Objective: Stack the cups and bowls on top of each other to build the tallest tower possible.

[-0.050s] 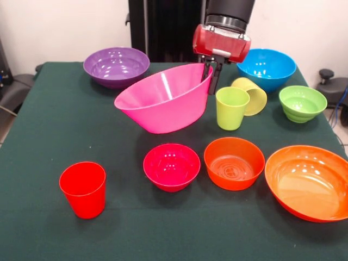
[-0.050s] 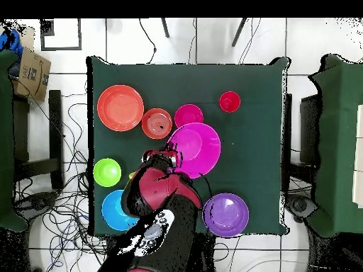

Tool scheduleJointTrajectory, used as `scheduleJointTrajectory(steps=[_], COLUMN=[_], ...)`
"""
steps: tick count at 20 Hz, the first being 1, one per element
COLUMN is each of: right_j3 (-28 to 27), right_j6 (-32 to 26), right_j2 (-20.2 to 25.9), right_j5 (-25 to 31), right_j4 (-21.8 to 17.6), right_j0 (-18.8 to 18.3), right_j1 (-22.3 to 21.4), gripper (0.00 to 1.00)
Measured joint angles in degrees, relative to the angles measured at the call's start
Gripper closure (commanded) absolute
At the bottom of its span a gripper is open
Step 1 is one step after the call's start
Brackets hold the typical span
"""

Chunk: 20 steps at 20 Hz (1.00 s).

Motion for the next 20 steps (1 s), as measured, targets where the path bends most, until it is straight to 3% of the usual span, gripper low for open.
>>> scheduleJointTrajectory(steps=[4, 13, 20], right_j3=[-1.78, -4.95, -6.22], right_j6=[0.0, 0.0, 0.0], right_j2=[-3.91, -8.78, -8.62], right_j5=[-0.01, -0.01, 1.79], right_j4=[2.73, 6.21, 8.33], right_j0=[2.64, 4.85, 4.41], right_j1=[2.75, 9.11, 11.81], gripper=[1.0, 1.0, 1.0])
